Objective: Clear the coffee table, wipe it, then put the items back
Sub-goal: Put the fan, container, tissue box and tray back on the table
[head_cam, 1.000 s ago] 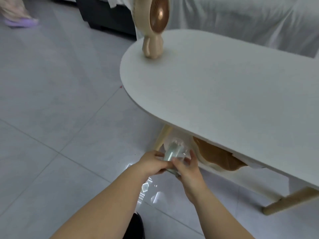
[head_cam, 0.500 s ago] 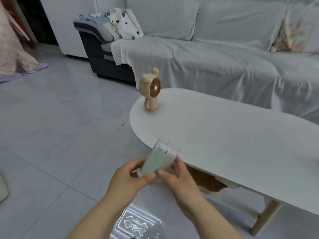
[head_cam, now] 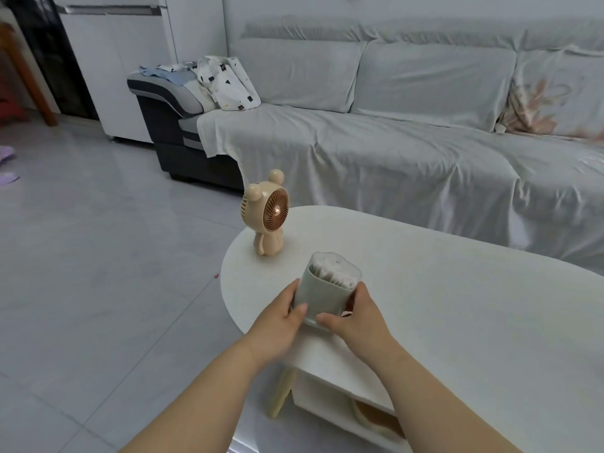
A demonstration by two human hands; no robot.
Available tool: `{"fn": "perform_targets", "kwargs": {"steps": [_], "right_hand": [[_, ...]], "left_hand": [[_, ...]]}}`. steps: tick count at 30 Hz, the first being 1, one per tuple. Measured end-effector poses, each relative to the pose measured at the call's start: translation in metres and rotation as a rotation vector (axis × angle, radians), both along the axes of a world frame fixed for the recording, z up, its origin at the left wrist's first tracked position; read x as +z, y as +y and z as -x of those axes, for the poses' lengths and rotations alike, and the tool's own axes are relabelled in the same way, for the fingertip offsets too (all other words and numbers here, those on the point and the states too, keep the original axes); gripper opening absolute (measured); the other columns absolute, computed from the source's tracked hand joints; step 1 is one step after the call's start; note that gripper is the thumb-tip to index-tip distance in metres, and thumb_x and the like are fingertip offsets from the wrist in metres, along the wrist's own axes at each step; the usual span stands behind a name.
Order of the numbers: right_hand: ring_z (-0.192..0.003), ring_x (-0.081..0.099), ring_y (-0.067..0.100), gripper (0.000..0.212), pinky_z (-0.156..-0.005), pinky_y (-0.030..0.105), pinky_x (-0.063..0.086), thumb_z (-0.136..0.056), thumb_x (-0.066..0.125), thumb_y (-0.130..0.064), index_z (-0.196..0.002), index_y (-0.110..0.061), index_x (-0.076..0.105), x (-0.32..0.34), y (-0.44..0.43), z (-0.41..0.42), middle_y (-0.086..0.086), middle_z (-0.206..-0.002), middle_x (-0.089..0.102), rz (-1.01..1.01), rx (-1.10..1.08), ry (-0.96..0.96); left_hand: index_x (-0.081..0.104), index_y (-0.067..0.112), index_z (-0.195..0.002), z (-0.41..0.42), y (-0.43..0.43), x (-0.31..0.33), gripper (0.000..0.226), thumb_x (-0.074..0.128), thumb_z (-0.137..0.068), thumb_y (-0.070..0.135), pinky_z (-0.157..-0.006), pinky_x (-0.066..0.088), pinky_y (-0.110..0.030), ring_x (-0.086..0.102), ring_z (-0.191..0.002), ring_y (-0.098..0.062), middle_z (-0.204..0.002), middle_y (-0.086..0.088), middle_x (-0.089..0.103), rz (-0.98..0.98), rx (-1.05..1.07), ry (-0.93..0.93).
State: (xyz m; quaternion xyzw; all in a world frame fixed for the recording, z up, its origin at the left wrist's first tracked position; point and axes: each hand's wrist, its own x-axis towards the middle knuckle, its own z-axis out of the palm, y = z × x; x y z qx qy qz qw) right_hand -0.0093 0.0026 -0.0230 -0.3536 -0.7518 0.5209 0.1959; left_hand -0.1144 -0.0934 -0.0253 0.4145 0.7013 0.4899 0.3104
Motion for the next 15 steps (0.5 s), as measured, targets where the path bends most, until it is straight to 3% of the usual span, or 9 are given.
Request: {"fn": "perform_targets", "kwargs": {"steps": [2,4,6,9,15], "right_hand": [[-0.074,0.052,0.008,0.047,-0.055,0.01,0.04,-0.071,0.072,-0.011,-0.099,-0.022,0.036,-0.01,0.004,0.006,-0.009,-0.087,0.051,-0.063,-0.028,-0.05],[-0.075,0.052,0.013,0.045,-0.053,0.017,0.039,-0.071,0.071,-0.012,-0.101,-0.019,0.037,-0.015,0.008,0.012,-0.007,-0.088,0.051,-0.151,-0.057,-0.085],[-0.079,0.051,0.018,0.045,-0.061,0.024,0.038,-0.072,0.068,-0.012,-0.108,-0.013,0.04,-0.017,0.014,0.018,-0.003,-0.089,0.051,-0.249,-0.077,-0.115],[-0.088,0.055,0.027,0.043,-0.067,0.027,0.037,-0.074,0.066,-0.01,-0.108,-0.009,0.041,-0.016,0.031,0.028,0.003,-0.09,0.052,-0.294,-0.155,-0.121],[-0.104,0.051,0.034,0.041,-0.079,0.035,0.042,-0.073,0.067,-0.017,-0.105,-0.007,0.044,-0.018,0.068,0.071,0.015,-0.11,0.059,-0.324,-0.29,-0.131]], "left_hand": [[0.032,0.025,-0.133,0.005,0.008,-0.009,0.041,0.036,-0.093,0.014,-0.096,0.028,-0.007,0.04,-0.119,-0.002,-0.133,0.012,0.043,0.048,-0.001,0.102],[0.026,0.017,-0.138,0.01,0.012,-0.014,0.046,0.035,-0.093,0.018,-0.111,0.023,-0.024,0.032,-0.132,-0.011,-0.145,0.002,0.035,0.089,0.027,0.212],[0.027,0.015,-0.137,0.017,0.014,-0.017,0.045,0.033,-0.094,0.023,-0.109,0.021,-0.024,0.03,-0.134,-0.015,-0.147,-0.003,0.034,0.157,0.071,0.385],[0.021,0.018,-0.14,0.034,0.011,-0.024,0.047,0.026,-0.095,0.031,-0.114,0.007,-0.031,0.016,-0.14,-0.015,-0.153,-0.002,0.021,0.329,0.155,0.672],[0.019,0.024,-0.14,0.049,0.006,-0.044,0.049,0.024,-0.093,0.037,-0.115,-0.002,-0.034,0.004,-0.142,-0.01,-0.155,0.003,0.012,0.413,0.218,0.786]]}}
